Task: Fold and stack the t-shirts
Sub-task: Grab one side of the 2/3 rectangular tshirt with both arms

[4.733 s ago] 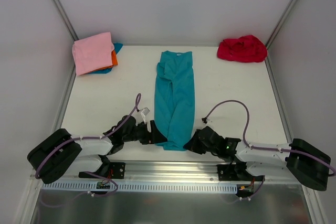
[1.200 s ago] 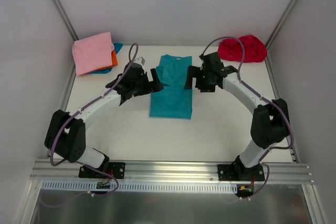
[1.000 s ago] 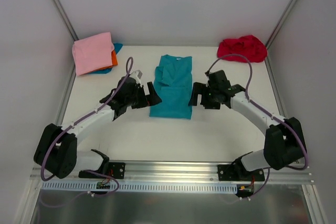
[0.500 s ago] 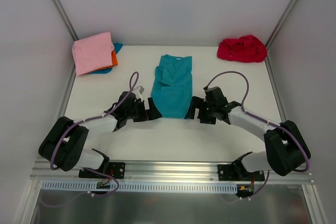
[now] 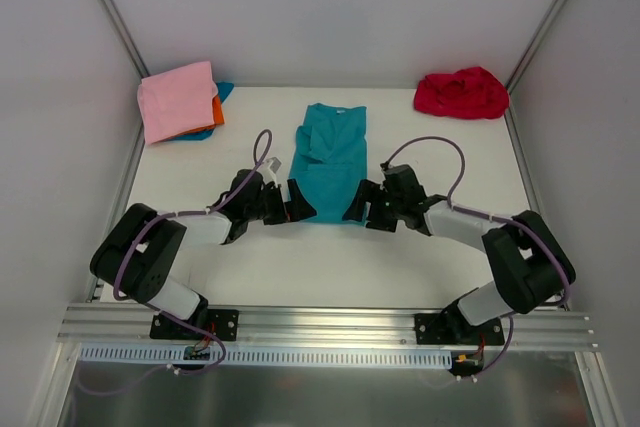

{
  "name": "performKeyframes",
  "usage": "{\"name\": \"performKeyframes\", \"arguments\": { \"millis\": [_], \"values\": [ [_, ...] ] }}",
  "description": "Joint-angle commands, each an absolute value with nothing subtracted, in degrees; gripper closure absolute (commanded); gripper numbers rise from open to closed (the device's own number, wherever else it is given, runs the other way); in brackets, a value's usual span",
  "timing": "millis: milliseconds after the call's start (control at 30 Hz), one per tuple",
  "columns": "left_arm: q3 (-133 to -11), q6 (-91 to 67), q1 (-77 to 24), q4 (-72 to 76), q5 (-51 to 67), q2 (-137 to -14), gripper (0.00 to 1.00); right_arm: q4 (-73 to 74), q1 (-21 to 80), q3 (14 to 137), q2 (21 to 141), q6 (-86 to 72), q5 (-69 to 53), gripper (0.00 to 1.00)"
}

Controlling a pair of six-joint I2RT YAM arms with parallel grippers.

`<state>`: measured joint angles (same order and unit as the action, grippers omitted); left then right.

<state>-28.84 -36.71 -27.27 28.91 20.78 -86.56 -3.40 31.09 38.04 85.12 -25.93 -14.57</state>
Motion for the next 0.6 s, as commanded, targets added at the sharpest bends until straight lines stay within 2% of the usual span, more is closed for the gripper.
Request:
{"name": "performKeyframes", "arguments": {
  "millis": [0, 67, 200, 267, 333, 367, 400, 433, 467, 567],
  "values": [
    [-28.8, -36.5, -27.0, 26.1, 21.2, -88.8, 0.01, -5.3, 31.6, 39.1, 88.3, -25.8, -14.2, 0.16],
    [-28.9, -36.4, -26.9, 25.8, 21.1, -88.8, 0.02, -5.6, 31.6, 40.6, 90.3, -25.1, -14.3, 0.18],
    [-29.2, -36.3, -26.9, 25.5, 21.1, -88.8, 0.03, -5.9, 31.6, 42.7, 93.1, -24.2, -14.8, 0.34],
    [-29.4, -36.0, -26.9, 25.3, 21.1, -88.9, 0.05, -6.0, 31.6, 43.3, 94.3, -23.7, -14.7, 0.48],
    [-29.7, -35.8, -26.9, 25.2, 21.4, -89.2, 0.13, -5.6, 31.5, 43.9, 95.0, -23.2, -14.8, 0.61],
    [-29.8, -35.7, -27.0, 25.4, 21.8, -89.2, 0.26, -5.5, 31.6, 43.9, 95.4, -23.2, -14.9, 0.72],
    [-30.0, -35.7, -27.0, 25.1, 22.1, -89.4, 0.76, -5.5, 31.5, 43.7, 95.4, -23.5, -14.9, 0.78],
    [-30.3, -35.6, -26.9, 24.8, 22.2, -89.4, 0.94, -5.6, 31.6, 43.3, 95.2, -23.6, -14.9, 0.82],
    [-30.6, -35.4, -26.9, 24.1, 22.2, -89.2, 1.00, -5.7, 31.6, 42.9, 94.4, -23.9, -14.9, 0.88],
    [-30.8, -35.1, -27.0, 23.6, 22.8, -89.0, 1.00, -5.2, 31.6, 40.8, 92.4, -24.2, -14.5, 0.98]
  ]
}}
